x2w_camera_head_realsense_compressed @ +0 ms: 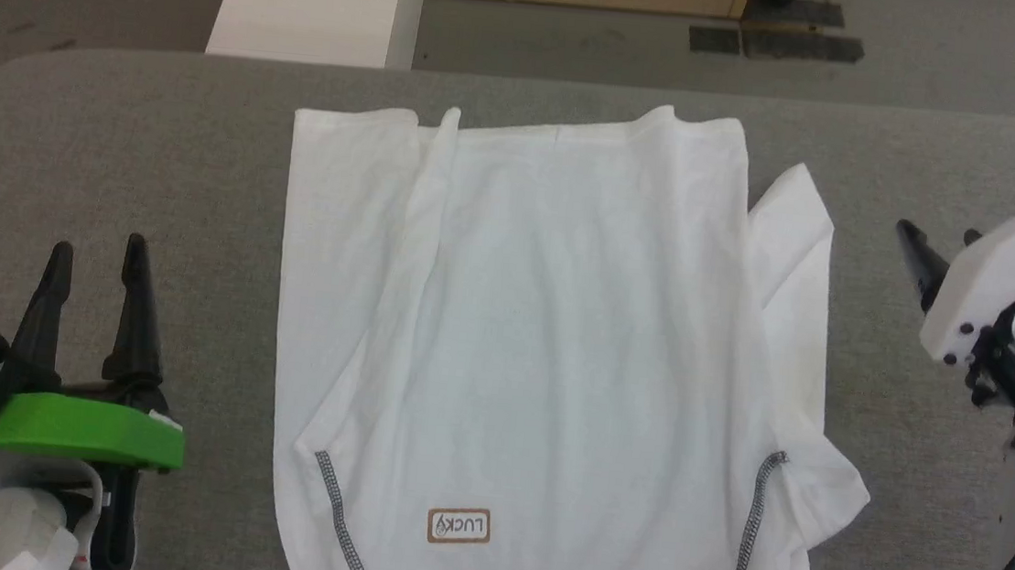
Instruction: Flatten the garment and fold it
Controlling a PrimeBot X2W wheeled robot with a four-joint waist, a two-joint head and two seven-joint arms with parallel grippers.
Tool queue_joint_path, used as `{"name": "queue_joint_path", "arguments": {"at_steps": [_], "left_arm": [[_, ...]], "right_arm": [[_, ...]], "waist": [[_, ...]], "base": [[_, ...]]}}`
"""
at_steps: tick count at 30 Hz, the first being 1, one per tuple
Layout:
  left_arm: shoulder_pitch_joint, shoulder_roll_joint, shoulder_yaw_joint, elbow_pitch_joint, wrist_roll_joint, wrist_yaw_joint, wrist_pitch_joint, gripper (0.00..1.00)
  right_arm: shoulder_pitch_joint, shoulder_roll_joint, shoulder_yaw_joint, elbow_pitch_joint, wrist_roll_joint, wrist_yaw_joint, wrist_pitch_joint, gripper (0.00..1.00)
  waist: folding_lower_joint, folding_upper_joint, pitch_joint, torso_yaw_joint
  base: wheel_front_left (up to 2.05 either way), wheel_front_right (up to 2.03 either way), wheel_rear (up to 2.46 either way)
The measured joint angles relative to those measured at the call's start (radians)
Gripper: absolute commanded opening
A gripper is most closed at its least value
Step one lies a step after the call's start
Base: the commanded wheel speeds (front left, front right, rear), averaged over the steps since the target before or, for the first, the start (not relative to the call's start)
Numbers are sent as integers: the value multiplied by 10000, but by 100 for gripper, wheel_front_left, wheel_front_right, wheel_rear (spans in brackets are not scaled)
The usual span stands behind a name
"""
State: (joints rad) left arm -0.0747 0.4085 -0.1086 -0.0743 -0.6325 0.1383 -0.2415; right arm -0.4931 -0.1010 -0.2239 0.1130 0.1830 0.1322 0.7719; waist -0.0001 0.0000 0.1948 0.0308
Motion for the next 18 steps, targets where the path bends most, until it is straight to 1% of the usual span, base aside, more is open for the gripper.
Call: {"name": "queue_joint_path", "arguments": {"at_steps": [3, 7, 12, 15, 18], "left_arm": [[-349, -253, 100, 38, 713, -288, -125, 100], [-642, -932, 711, -357, 1657, -725, -155, 100], [-703, -1653, 1087, -372, 2259, -1407, -155, 100], [-726, -2006, 1292, -336, 2466, -1739, -157, 100], [-766, -2305, 1413, -288, 2692, -2023, -157, 100]], "right_arm": [[-902, -46, -77, 940, -819, 0, -63, 100], [-1947, -69, -213, 2057, -1735, 0, -173, 100], [-2824, -148, -240, 3135, -2675, 0, -500, 100], [-2971, -290, -205, 3630, -3206, 0, -604, 100], [-3138, -351, -328, 4056, -3350, 0, -727, 100]], "waist": [[1, 0, 472, 86], [1, 0, 1080, 284], [2, 0, 1700, 667], [2, 0, 1942, 966], [2, 0, 2182, 1220]], "base": [[0, 0, 0], [0, 0, 0], [0, 0, 0], [0, 0, 0], [0, 0, 0]]}}
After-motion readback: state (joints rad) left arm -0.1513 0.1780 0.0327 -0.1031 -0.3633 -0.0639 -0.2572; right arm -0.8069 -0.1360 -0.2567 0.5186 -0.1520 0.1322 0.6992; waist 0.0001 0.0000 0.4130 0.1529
